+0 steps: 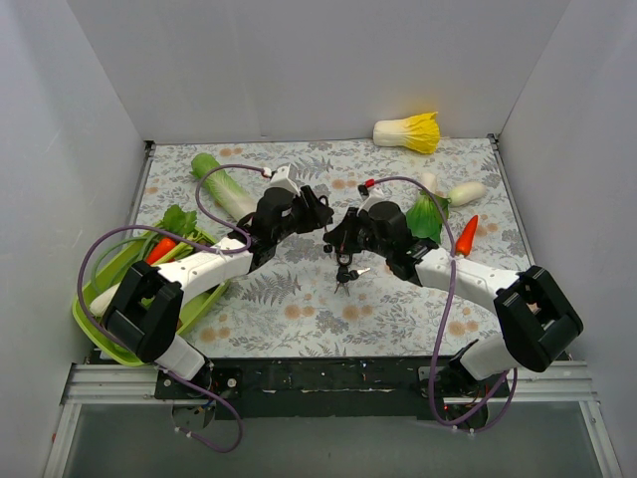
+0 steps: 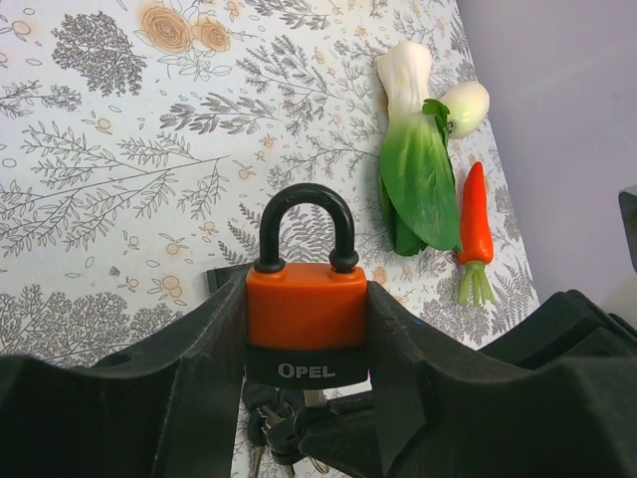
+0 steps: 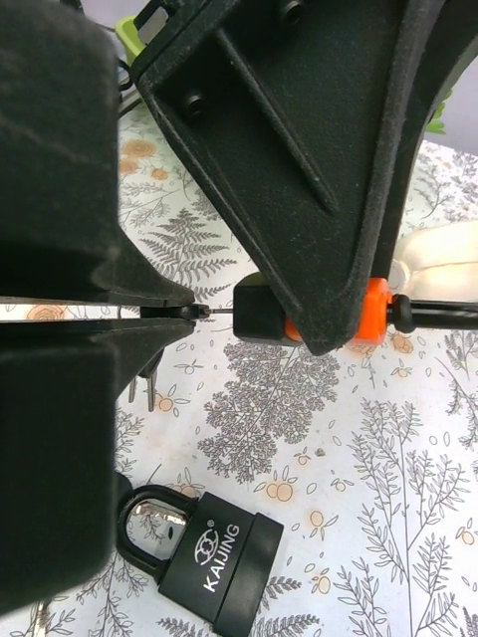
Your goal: Unlock with the key
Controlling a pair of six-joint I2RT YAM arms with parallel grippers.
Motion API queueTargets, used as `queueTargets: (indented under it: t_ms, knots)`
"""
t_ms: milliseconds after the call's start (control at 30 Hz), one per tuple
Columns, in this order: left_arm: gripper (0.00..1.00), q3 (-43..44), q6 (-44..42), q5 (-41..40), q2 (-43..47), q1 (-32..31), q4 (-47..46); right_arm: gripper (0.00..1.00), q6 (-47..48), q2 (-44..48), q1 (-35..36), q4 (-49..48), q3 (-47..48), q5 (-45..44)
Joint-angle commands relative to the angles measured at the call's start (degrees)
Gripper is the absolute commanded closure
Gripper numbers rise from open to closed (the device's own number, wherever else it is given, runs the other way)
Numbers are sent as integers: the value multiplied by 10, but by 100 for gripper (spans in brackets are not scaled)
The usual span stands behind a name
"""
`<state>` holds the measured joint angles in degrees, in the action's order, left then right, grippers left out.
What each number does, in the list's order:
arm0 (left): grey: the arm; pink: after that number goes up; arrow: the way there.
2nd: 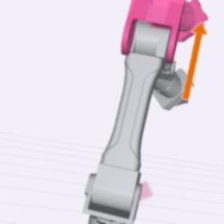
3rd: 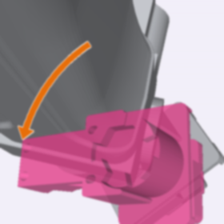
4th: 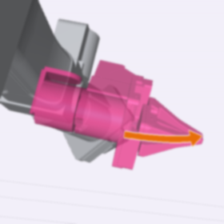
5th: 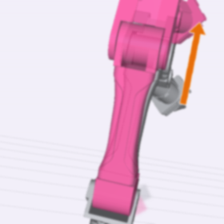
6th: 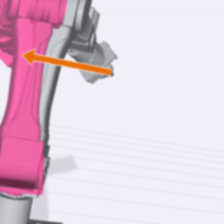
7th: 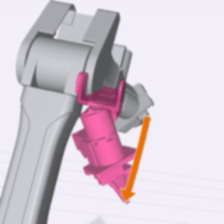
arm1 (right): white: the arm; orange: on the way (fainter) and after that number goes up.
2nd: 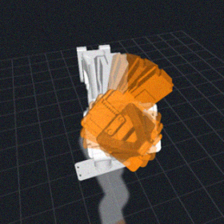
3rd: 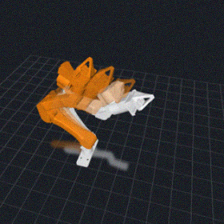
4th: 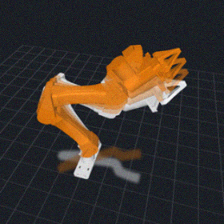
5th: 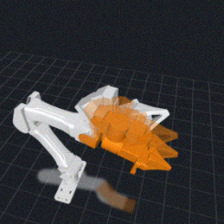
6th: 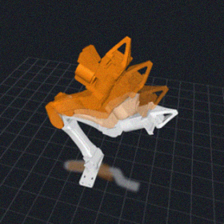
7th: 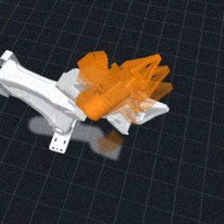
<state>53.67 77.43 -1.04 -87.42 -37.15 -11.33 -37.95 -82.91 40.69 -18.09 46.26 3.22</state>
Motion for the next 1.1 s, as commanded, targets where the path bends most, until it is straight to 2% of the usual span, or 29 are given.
queueTargets:
  t_ms: [0, 500, 700, 1067]
  knots:
    - [100, -10, 4, 84, 28, -29, 54, 99, -17, 20, -42, -160, 23, -85]
    - [100, -10, 7, 89, 28, -35, 51, 99, -12, 33, -54, -190, 3, -120]
    - [100, -10, 11, 93, 28, -37, 52, 99, -14, 60, -54, -289, -70, -164]
    - [100, -10, 13, 100, 14, -43, 53, 99, 2, 62, -54, -371, -80, -171]
